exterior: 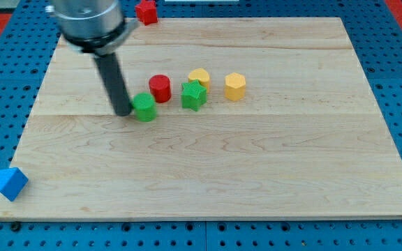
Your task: Push the triangle slightly up
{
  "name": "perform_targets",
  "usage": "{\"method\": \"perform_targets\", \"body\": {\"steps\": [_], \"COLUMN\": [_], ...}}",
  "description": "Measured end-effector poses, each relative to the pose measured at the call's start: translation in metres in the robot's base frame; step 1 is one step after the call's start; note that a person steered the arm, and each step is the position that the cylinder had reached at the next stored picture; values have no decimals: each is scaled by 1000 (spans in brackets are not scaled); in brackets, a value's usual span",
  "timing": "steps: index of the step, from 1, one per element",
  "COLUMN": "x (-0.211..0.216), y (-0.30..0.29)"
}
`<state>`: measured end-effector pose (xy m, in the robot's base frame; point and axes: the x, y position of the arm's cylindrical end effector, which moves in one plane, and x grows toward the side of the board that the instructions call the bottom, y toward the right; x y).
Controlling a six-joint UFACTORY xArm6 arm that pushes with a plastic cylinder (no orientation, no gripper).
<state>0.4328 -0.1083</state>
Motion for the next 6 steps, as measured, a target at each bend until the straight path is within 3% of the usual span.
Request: {"method": "perform_targets", "body": {"steps": [1,2,3,4,5,6], "x": [59,166,185,183,162,109], "y": [1,-39,-89,-190,-190,-125]}}
